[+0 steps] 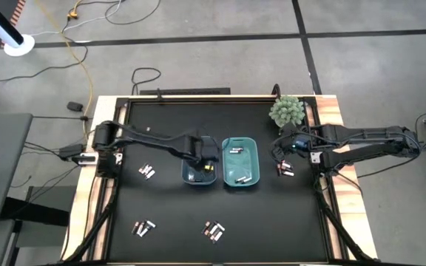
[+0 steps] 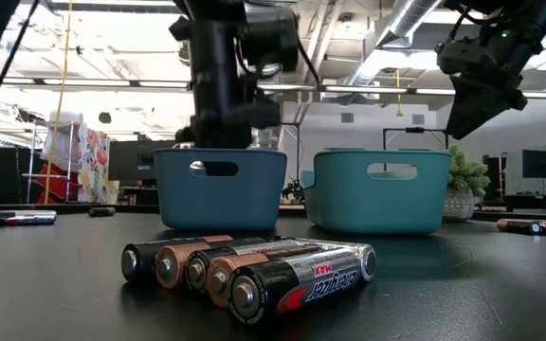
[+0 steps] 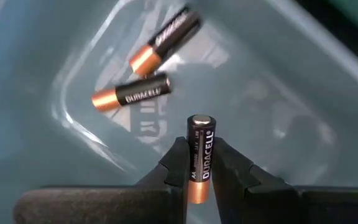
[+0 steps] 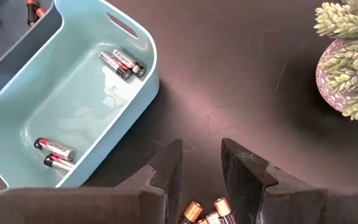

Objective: Sort batteries
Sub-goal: Put the black battery into the blue bin

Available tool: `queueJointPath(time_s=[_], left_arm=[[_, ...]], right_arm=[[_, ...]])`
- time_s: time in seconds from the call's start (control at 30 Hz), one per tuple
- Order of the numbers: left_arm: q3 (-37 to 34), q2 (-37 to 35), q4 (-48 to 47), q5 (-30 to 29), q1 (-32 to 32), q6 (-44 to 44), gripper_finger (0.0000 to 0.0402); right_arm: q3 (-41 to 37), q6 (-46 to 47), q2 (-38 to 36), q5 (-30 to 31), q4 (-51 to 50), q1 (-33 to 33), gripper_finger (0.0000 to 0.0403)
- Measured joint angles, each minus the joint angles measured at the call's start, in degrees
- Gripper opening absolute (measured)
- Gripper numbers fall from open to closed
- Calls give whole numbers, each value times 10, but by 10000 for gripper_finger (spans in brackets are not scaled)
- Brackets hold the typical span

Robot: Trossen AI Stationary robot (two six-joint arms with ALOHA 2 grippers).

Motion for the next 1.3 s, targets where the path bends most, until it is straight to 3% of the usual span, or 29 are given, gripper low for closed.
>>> queueJointPath(time_s=[0.17, 0.4, 0.63, 0.9, 1.03, 1.17, 1.3], left_arm=[[1, 39, 1, 11, -8, -39, 43], [1, 46, 2, 32, -5, -57, 140], [14, 37, -4, 23, 1, -36, 194], [89, 6, -63, 24, 20, 50, 200], [116, -35, -106, -34, 33, 78, 196], [110, -95, -155, -101, 57, 101, 195], [29, -182, -151, -122, 85, 112, 195]], right_arm=[[0, -3, 0, 0, -11, 0, 127], [0, -3, 0, -1, -42, 0, 127], [0, -15, 0, -2, -48, 0, 127], [0, 3, 0, -2, -51, 0, 127], [0, 27, 0, -2, -52, 0, 127], [0, 66, 0, -2, -51, -1, 127], [0, 105, 0, -2, -45, 0, 127]])
